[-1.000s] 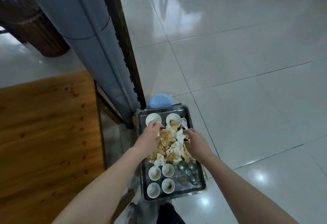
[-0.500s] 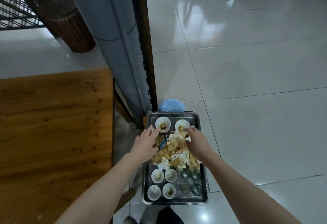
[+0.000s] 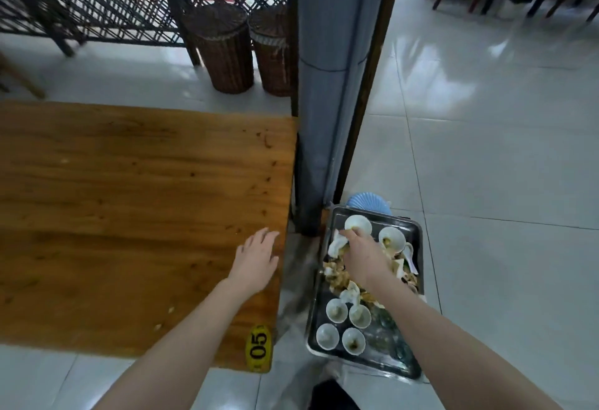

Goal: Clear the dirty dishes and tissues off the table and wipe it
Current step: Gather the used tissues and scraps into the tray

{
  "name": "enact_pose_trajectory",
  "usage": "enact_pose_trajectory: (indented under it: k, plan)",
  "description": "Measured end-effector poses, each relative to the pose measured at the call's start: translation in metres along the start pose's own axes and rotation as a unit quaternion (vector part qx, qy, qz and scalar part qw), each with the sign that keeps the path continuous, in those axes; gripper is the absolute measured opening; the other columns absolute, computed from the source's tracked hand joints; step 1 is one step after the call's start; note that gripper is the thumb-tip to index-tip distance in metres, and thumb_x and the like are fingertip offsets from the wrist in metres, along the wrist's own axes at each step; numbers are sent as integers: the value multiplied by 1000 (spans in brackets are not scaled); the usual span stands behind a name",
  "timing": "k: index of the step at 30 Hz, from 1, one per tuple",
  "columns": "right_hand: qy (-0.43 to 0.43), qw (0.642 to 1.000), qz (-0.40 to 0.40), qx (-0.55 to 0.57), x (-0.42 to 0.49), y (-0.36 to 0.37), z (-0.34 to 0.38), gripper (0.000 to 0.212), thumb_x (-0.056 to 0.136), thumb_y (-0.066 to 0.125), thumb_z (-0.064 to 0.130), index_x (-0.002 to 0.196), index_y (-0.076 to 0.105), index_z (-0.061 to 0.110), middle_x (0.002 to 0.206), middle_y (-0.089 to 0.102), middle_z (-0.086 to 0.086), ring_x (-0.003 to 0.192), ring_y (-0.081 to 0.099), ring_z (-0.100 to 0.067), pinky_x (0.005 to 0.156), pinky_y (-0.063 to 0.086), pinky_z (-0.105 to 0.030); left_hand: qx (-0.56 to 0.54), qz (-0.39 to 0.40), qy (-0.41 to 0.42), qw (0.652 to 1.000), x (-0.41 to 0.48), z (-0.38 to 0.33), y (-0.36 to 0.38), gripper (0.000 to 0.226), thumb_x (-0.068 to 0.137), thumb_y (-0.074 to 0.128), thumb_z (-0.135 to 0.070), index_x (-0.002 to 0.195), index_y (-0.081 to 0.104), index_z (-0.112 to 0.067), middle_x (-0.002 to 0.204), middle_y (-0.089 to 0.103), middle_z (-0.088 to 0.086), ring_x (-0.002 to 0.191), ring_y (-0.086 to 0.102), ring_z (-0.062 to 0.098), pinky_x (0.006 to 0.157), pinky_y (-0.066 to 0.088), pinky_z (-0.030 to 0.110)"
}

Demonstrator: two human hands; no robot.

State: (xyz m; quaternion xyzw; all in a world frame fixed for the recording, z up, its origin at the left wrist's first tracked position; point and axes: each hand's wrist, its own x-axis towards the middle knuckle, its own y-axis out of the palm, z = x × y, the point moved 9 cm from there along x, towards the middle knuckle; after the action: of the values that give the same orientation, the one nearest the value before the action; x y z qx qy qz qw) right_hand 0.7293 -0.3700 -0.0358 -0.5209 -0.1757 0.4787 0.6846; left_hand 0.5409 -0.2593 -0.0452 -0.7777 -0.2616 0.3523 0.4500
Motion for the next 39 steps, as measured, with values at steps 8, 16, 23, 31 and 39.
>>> enact_pose_trajectory:
  k: [8,16,23,31,39]
  plan:
    - [-66,998,-12,-21,-41,30,98,46,93,46,10,138,44,20,139,45,-2,128,40,-25,106,35,-39,-2,-35,-40,999,-75,93,-32,49,101,44,-27,147,28,-25,157,22,2,142,26,25,114,26,42]
    - [-130,991,-20,-39,-80,64,201,45,94,46,9,139,44,18,140,45,-3,128,41,-23,106,35,-36,-10,-79,-101,992,-147,186,-61,50,101,45,-30,148,27,-25,158,22,2,143,24,24,116,23,42]
    - [-175,984,0,-38,-108,100,275,45,97,43,10,141,41,19,144,41,-1,132,37,-20,110,31,-35,-12,-105,-147,983,-201,255,-73,51,101,44,-29,148,25,-23,159,19,1,144,22,25,115,22,42]
    - [-188,980,11,-57,-129,127,307,44,98,42,10,141,40,20,144,41,1,132,38,-18,112,29,-33,-31,-109,-159,981,-235,291,-62,50,101,43,-29,148,26,-23,159,19,3,144,23,26,115,22,44]
    - [-183,981,20,-56,-139,122,282,45,97,43,9,141,41,19,143,42,0,132,38,-20,111,30,-36,-37,-118,-161,979,-247,278,-50,50,101,44,-29,148,28,-22,158,21,4,143,24,26,115,22,44]
